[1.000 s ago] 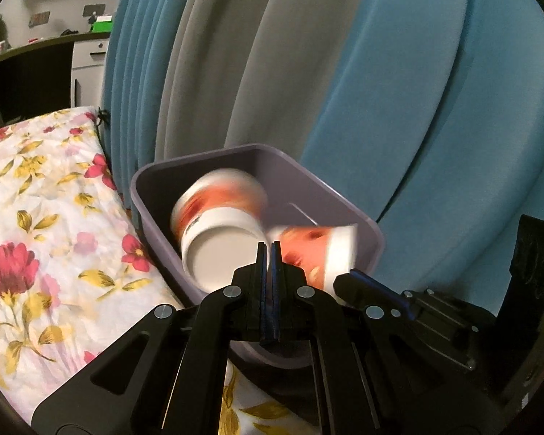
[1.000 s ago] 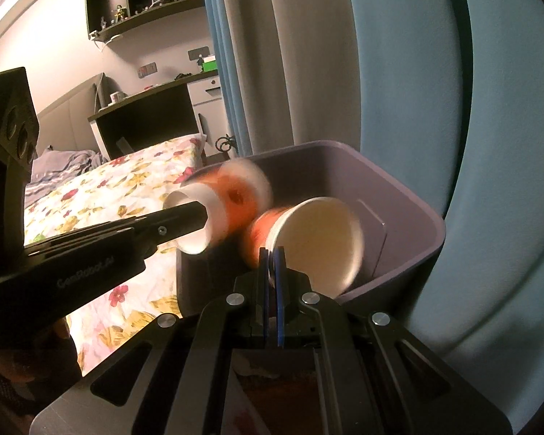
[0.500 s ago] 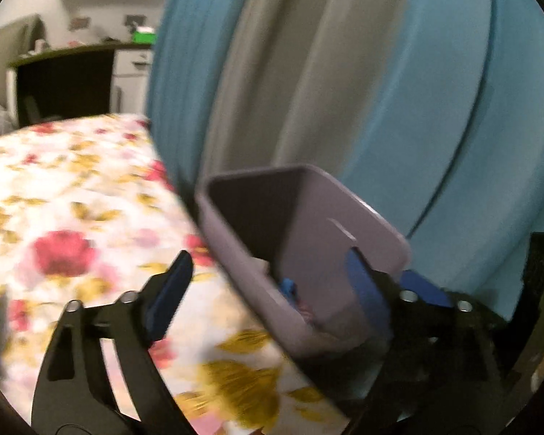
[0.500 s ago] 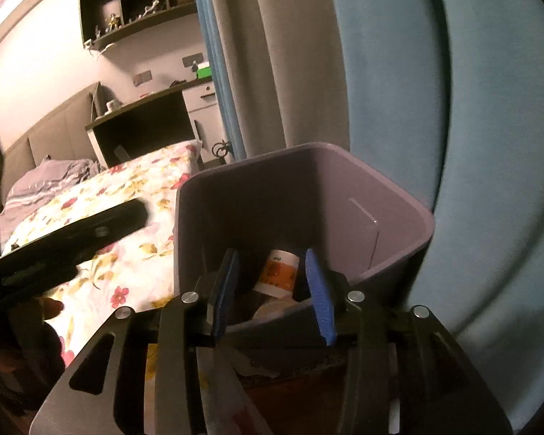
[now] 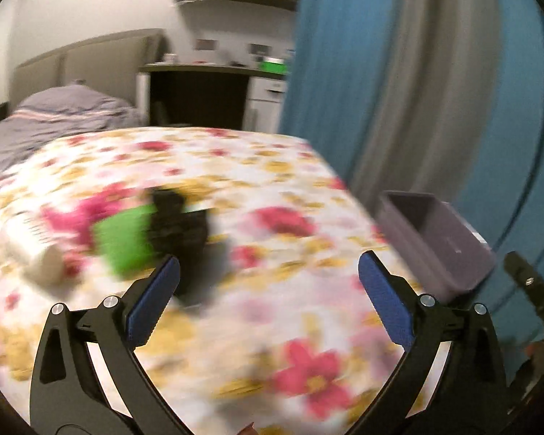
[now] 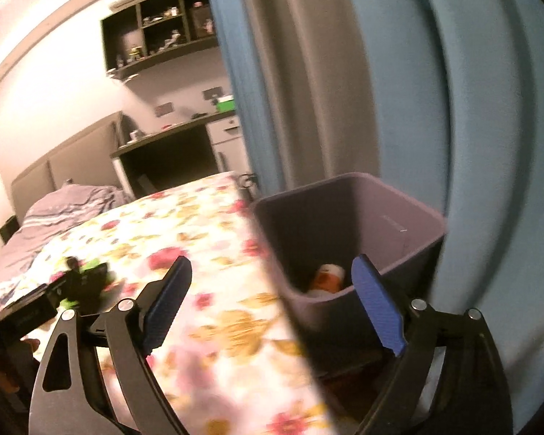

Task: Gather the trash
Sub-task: 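Move both open tools back toward the bed, then grasp the black plastic bag with the right tool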

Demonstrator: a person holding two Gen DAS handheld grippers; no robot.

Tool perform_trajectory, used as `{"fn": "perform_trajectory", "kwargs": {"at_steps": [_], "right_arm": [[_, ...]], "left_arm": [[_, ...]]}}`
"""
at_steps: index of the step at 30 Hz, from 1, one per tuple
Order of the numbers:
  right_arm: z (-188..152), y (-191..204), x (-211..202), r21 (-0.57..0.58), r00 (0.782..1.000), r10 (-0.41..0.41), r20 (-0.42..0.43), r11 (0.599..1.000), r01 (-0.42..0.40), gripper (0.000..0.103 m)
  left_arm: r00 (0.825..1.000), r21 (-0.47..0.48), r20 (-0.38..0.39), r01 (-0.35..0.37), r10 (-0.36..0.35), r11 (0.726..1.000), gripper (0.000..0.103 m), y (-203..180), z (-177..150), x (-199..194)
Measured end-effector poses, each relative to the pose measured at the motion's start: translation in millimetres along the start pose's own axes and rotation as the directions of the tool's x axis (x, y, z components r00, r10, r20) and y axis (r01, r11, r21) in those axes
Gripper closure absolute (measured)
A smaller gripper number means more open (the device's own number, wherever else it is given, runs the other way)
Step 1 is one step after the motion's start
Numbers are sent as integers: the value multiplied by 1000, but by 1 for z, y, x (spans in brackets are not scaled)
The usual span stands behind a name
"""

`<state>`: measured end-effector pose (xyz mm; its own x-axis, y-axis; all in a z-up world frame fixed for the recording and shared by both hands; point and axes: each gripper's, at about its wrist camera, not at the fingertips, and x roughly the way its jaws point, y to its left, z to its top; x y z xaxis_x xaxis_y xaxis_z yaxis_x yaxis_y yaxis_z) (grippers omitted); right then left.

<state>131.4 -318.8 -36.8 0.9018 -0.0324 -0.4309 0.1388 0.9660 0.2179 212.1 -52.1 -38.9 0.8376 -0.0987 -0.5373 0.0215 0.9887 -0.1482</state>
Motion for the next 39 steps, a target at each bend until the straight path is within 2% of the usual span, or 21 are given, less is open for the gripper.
{"fn": "perform_trajectory", "kwargs": {"at_steps": [4,7,14,18,24,35,39], "right_arm": [[-10,41,5,-21,998,60,-26,998,-61,15],[-18,70,8,-30,993,104,-49,994,-106,15],[-34,140,18,-104,980,177,-93,977,-186,15],[-44,178,34,-159,972,195,-130,964,-215,15],[-55,219,54,-202,965,195,-177,952,-229,15],[-58,252,89,-224,956,189,-223,945,-239,15],[-59,254,101,-218,951,183,-249,946,-239,24]], "left_arm": [[994,-40,4,-113,113,993,6,50,-9,-21],[979,-74,17,-201,203,977,6,89,-18,-37],[951,-153,26,-302,309,941,6,151,-26,-67],[940,-204,26,-327,339,923,6,178,-28,-77],[931,-226,28,-349,364,909,6,201,-30,-81],[928,-248,14,-358,373,900,6,220,-30,-75],[928,-246,7,-358,372,900,6,221,-30,-72]]}}
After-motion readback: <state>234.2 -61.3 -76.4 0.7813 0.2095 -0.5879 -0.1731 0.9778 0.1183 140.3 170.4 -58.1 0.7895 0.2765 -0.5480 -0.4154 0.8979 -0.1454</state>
